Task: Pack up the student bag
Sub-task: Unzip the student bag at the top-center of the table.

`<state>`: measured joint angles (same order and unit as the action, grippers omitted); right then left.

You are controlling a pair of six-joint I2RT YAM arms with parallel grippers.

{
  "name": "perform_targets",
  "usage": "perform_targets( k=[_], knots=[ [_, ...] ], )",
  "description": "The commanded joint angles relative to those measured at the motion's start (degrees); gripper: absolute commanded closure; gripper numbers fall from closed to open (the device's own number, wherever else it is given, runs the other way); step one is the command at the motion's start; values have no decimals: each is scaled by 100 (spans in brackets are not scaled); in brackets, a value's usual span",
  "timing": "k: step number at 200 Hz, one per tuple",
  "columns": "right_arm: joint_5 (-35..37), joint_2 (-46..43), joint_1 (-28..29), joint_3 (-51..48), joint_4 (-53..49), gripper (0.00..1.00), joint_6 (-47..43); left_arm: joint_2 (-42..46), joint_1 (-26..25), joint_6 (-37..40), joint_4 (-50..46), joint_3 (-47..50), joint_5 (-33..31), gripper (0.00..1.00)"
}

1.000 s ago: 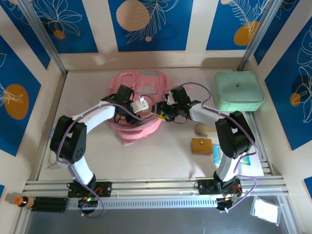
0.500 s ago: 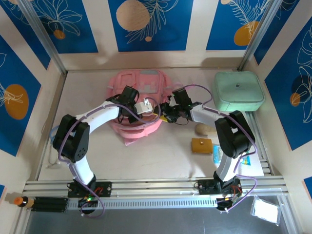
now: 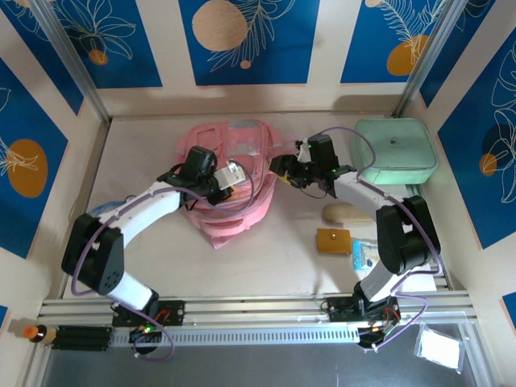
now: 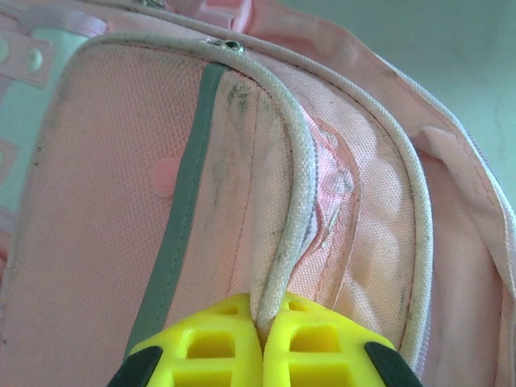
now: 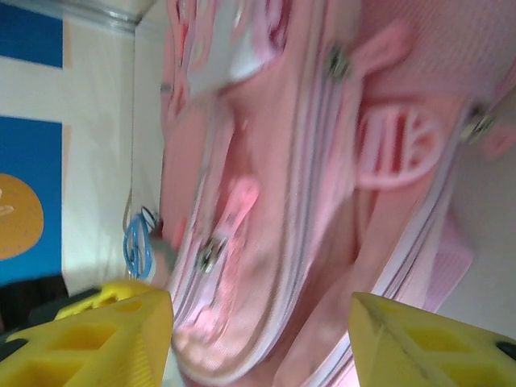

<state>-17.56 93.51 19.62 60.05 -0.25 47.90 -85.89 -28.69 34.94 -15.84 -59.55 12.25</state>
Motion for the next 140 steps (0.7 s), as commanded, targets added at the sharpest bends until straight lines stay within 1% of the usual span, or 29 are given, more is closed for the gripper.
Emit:
perform_targets(
  k=[1,30,58,69,87,99,114,129,140],
  knots=[
    [-311,366,-163,439,41,41,-229,485,12,-247,550,163,514,100],
    [-371,889,-259,1024,-125,41,-502,580,21,-182,450,224,549,100],
    [-793,1729,-301,1889,-475,41,-767,609,21,-189,493,304,609,100],
    [-999,2078,-300,2201,-604,44,-921,604,22,-197,484,304,614,100],
    [-1077,2432,-298,2512,-663,45,-1090,599,30,-185,450,312,622,100],
    [-1073,2540,-312,2553,-528,43,-1146,599,30,-136,381,314,630,100],
    [-1131,2658,-331,2636,-424,40,-1205,591,45,-76,253,304,597,100],
    [-1182,2811,-320,2748,-539,34,-1295,567,71,-80,201,303,387,100],
    [-1309,2924,-322,2801,-604,32,-1326,539,106,-75,136,304,259,100]
  ],
)
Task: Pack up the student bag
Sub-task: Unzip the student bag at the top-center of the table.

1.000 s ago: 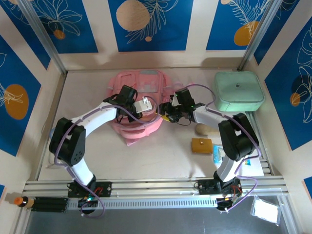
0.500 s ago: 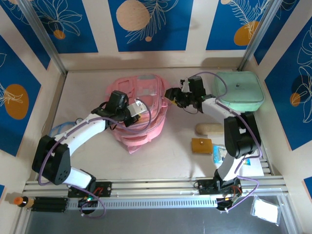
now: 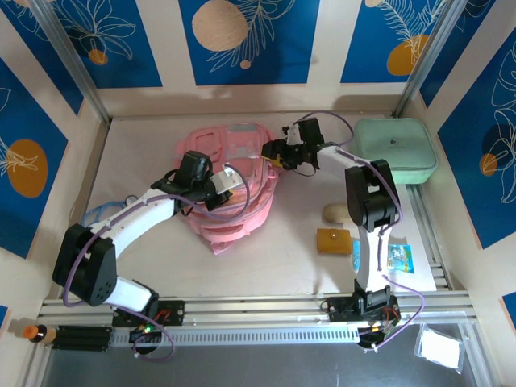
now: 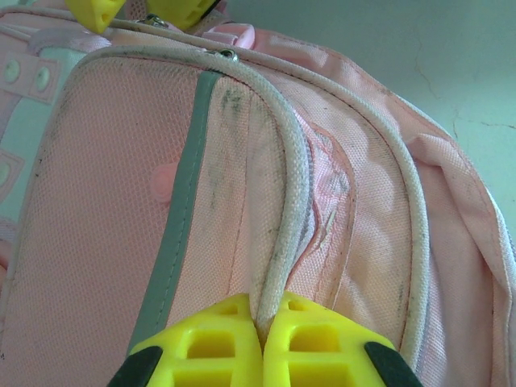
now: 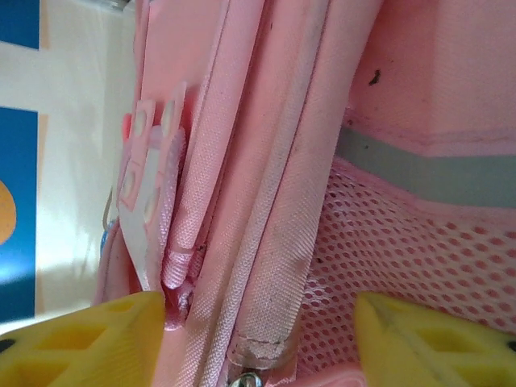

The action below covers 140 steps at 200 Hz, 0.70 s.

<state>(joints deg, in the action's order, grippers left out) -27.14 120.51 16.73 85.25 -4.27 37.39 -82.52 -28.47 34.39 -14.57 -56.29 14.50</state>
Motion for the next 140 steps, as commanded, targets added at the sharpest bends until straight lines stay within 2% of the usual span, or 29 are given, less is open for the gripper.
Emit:
perform_targets(
  k=[1,27,60,87,140],
  knots=[
    [-357,239,-32,285,-212,32,-275,197,86,-20,3,-22,26,100],
    [-865,377,-2,276,-202,33,-232,157,139,-46,-55,19,9,100],
    [-1115,17,-40,-201,139,36,-232,182,165,-57,-2,57,-43,100],
    [-1470,-203,-151,-554,526,46,-186,193,222,23,-5,67,-529,100],
    [-1789,-273,-135,-809,831,62,-273,340,311,-54,132,188,-335,100]
  ],
)
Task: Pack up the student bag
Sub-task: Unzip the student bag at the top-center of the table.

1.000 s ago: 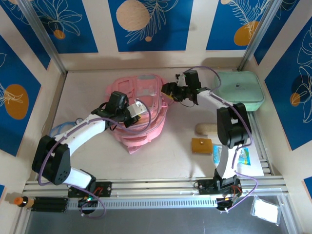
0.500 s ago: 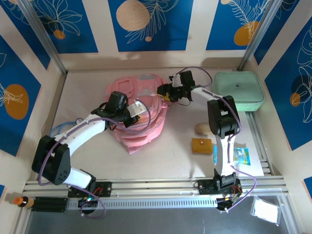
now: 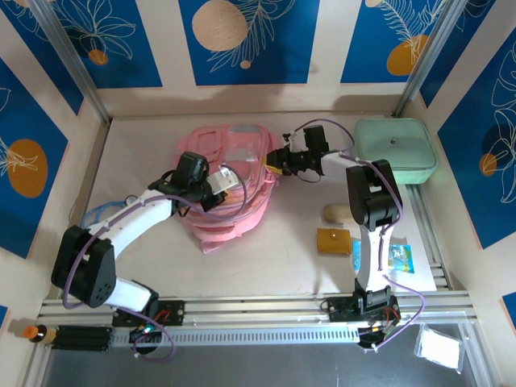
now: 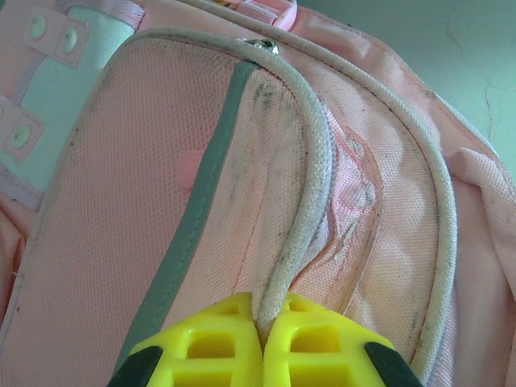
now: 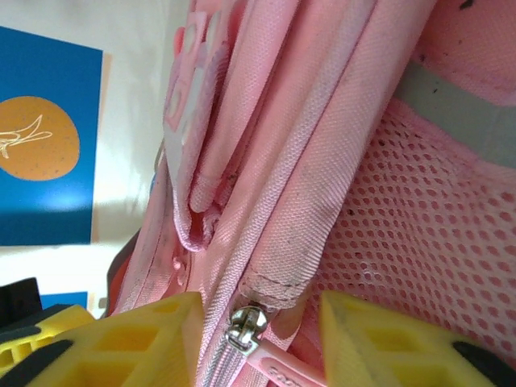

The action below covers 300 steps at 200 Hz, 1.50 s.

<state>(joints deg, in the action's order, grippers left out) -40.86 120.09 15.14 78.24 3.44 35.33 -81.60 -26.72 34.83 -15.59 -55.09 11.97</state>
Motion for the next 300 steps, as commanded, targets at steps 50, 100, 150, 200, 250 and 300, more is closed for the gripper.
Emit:
perform_targets(
  k=[50,100,150,200,250,300],
  knots=[
    [-261,-267,-8,-193,-66,72,-228,276,150,-82,175,55,-6,100],
    [-281,-337,-22,-271,-147,74,-397,272,161,-82,145,69,9,100],
    [-302,-416,-53,-296,-374,82,-633,241,160,-90,115,33,6,100],
    [-189,-341,-3,-175,-675,74,-847,250,161,-106,119,25,111,100],
    [138,-278,129,41,-1113,74,-1105,233,167,-123,119,25,135,100],
    [256,-197,226,293,-1359,74,-1216,215,165,-117,111,16,166,100]
  ],
)
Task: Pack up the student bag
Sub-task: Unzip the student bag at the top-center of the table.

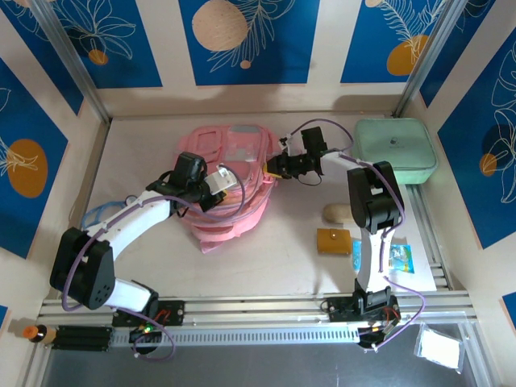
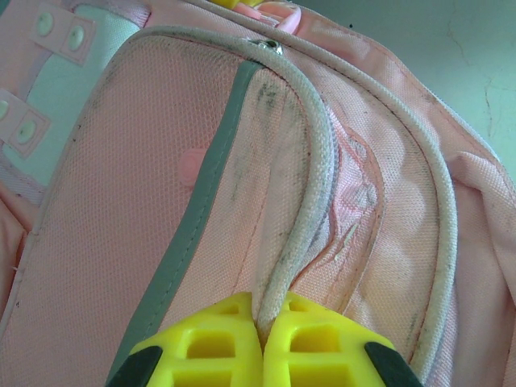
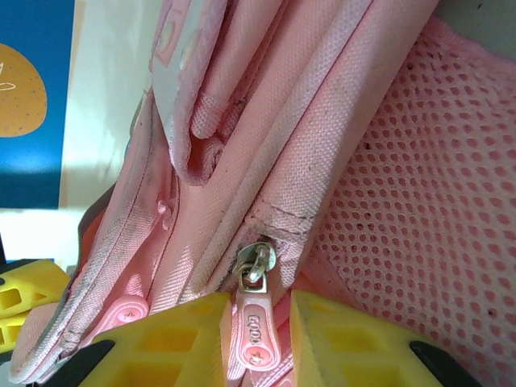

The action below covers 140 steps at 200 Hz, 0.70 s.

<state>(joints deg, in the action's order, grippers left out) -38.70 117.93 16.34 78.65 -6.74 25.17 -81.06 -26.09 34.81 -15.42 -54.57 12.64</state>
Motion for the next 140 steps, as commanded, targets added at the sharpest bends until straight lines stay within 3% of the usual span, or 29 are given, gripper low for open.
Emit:
perform_targets(
  k=[1,50,101,140],
  knots=[
    [47,20,111,258,-343,74,-202,160,103,-115,97,-37,94,100],
    [302,-251,160,216,-485,88,-130,36,104,-307,-37,-189,-81,100],
    [-179,-591,235,-165,-448,90,321,-83,113,-587,119,-255,-136,100],
    [91,-902,559,-781,-31,89,1114,-198,113,-742,274,-346,-30,100]
  ],
)
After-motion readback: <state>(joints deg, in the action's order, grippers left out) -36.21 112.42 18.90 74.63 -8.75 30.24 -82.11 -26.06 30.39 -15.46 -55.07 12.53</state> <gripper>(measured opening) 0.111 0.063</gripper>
